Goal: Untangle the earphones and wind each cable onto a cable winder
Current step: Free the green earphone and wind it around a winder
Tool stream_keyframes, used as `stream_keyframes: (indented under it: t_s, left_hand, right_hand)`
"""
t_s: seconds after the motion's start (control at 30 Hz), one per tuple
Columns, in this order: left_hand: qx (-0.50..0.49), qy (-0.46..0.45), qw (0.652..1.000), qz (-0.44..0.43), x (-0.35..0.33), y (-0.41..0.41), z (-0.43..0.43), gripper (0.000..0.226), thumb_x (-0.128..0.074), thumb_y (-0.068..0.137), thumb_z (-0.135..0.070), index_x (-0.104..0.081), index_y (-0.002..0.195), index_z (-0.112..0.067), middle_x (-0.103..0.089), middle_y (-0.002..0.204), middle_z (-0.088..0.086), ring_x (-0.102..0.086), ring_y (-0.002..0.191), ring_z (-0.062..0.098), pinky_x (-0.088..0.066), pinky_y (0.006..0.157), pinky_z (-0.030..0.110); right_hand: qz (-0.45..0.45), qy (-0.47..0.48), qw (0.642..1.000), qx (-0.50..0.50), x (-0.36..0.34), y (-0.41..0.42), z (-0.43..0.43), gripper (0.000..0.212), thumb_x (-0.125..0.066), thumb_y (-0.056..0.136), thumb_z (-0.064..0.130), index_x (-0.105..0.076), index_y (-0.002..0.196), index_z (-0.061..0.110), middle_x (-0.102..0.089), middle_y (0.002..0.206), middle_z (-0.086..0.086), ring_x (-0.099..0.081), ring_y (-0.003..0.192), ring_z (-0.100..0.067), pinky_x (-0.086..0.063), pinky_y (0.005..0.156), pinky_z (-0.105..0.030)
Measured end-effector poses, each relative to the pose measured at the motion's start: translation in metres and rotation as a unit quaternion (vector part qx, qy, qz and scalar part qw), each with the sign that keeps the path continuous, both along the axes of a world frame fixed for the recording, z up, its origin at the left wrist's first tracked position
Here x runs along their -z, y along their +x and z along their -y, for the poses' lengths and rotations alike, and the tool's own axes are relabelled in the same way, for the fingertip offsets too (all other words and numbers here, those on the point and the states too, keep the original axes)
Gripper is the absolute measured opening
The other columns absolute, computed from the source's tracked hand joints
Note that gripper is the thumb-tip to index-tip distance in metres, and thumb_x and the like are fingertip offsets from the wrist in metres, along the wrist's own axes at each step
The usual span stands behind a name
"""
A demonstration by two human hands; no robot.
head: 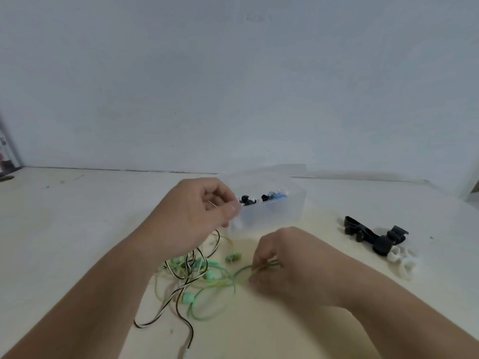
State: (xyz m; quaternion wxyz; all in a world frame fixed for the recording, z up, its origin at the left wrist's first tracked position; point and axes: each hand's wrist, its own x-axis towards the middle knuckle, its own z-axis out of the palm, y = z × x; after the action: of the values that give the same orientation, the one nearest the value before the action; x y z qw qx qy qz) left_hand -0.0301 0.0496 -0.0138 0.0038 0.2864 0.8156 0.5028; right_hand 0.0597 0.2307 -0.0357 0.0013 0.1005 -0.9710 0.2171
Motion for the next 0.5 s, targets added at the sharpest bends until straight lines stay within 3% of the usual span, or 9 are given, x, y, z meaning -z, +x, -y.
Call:
stream_keyframes:
  t_s: [0.07, 0.13, 0.2, 0.27, 0.33, 0.4, 0.5]
  left_hand:
    - [0.093, -0.067, 0.993, 0.025, 0.001, 0.004, 0.0, 0.026, -0.082, 0.071, -0.043, -0.072, 0.09, -0.029, -0.075, 0.09, -0.004, -0.072, 0.084, 0.017, -0.059, 0.086, 0.043]
    - [0.146, -0.154, 0.977, 0.026, 0.006, 0.007, -0.002, 0.04, -0.083, 0.062, -0.051, -0.07, 0.096, -0.034, -0.073, 0.096, -0.014, -0.069, 0.094, 0.006, -0.056, 0.092, 0.035]
    - [0.107, -0.237, 0.965, -0.032, 0.011, 0.006, -0.002, 0.035, -0.083, 0.066, -0.045, -0.067, 0.096, -0.038, -0.069, 0.094, -0.021, -0.067, 0.09, 0.0, -0.055, 0.082, 0.026]
    - [0.054, -0.256, 0.962, -0.074, 0.011, 0.004, -0.001, 0.023, -0.079, 0.074, -0.031, -0.066, 0.091, -0.038, -0.067, 0.087, -0.017, -0.066, 0.075, 0.003, -0.053, 0.066, 0.025]
    - [0.027, -0.24, 0.967, -0.081, 0.009, -0.002, 0.004, 0.017, -0.076, 0.076, -0.024, -0.068, 0.086, -0.035, -0.066, 0.079, -0.009, -0.062, 0.069, 0.008, -0.052, 0.066, 0.03]
    - [0.019, -0.232, 0.97, -0.068, 0.007, -0.006, 0.008, 0.012, -0.078, 0.076, -0.026, -0.07, 0.081, -0.032, -0.061, 0.066, -0.008, -0.057, 0.061, 0.009, -0.05, 0.064, 0.031]
    - [-0.002, -0.237, 0.969, -0.072, 0.006, -0.009, 0.012, 0.012, -0.079, 0.077, -0.033, -0.07, 0.07, -0.031, -0.051, 0.051, -0.013, -0.044, 0.047, 0.003, -0.04, 0.054, 0.024]
  right_hand:
    - [-0.011, -0.121, 0.993, 0.017, 0.0, -0.003, -0.003, 0.02, -0.068, 0.091, 0.03, -0.072, 0.078, 0.016, -0.07, 0.075, -0.004, -0.059, 0.065, -0.013, -0.05, 0.07, -0.034]
    - [-0.038, -0.276, 0.959, 0.052, -0.006, -0.004, -0.008, 0.027, -0.062, 0.096, 0.025, -0.071, 0.073, 0.015, -0.069, 0.066, -0.006, -0.061, 0.064, -0.013, -0.05, 0.073, -0.033]
    - [-0.06, -0.432, 0.896, 0.087, -0.014, -0.003, -0.012, 0.033, -0.053, 0.1, 0.019, -0.069, 0.072, 0.012, -0.059, 0.054, -0.007, -0.06, 0.058, -0.02, -0.052, 0.078, -0.04]
    - [-0.068, -0.558, 0.818, 0.125, -0.021, -0.004, -0.018, 0.035, -0.047, 0.102, 0.019, -0.064, 0.072, 0.009, -0.037, 0.047, -0.001, -0.041, 0.045, -0.02, -0.055, 0.07, -0.041]
    - [-0.086, -0.63, 0.754, 0.163, -0.029, -0.004, -0.028, 0.034, -0.047, 0.101, 0.02, -0.062, 0.071, 0.011, -0.024, 0.05, 0.004, -0.023, 0.042, -0.016, -0.047, 0.054, -0.03]
    - [-0.116, -0.678, 0.701, 0.187, -0.037, -0.002, -0.041, 0.031, -0.05, 0.098, 0.022, -0.062, 0.071, 0.012, -0.021, 0.053, 0.004, -0.016, 0.043, -0.014, -0.032, 0.043, -0.025]
    - [-0.162, -0.683, 0.672, 0.237, -0.041, 0.001, -0.058, 0.032, -0.053, 0.098, 0.028, -0.063, 0.073, 0.011, -0.022, 0.054, 0.004, -0.014, 0.044, -0.012, -0.013, 0.043, -0.025]
